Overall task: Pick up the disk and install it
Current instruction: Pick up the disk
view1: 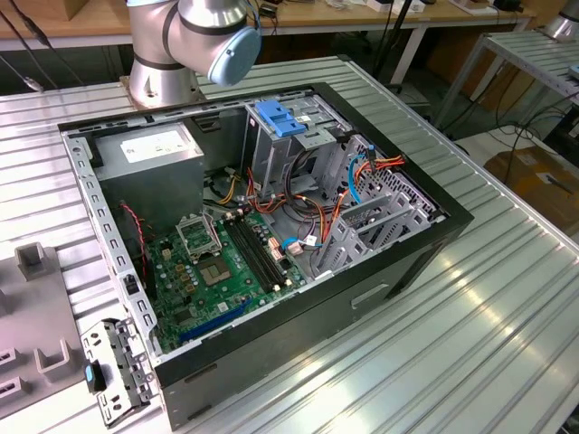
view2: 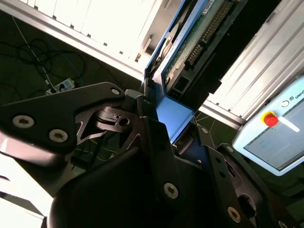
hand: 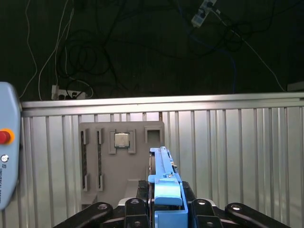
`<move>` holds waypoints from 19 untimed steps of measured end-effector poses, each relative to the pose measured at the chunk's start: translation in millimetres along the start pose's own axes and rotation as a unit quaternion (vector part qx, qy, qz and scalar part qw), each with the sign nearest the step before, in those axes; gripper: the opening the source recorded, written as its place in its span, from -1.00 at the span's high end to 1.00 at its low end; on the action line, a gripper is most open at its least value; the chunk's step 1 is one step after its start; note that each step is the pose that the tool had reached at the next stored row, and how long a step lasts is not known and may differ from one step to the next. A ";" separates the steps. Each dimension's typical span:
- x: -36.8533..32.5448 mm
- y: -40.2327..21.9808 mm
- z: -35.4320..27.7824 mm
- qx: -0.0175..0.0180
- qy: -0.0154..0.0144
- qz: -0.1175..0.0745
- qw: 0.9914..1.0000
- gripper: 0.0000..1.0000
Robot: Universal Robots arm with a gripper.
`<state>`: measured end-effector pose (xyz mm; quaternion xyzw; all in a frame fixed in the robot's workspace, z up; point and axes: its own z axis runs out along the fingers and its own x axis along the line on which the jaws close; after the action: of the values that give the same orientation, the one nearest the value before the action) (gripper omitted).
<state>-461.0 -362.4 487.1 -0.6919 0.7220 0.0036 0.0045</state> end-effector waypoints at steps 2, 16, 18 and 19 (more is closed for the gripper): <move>-0.1 -1.9 0.0 0.000 0.000 0.000 1.000 0.26; -0.6 -14.0 0.1 0.000 0.000 0.000 1.000 0.26; -0.7 -16.3 0.0 0.000 0.000 0.000 1.000 0.26; -0.7 -17.0 0.0 0.000 0.000 0.000 1.000 0.26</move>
<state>-444.0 -362.4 487.1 -0.6919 0.7220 0.0035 0.0045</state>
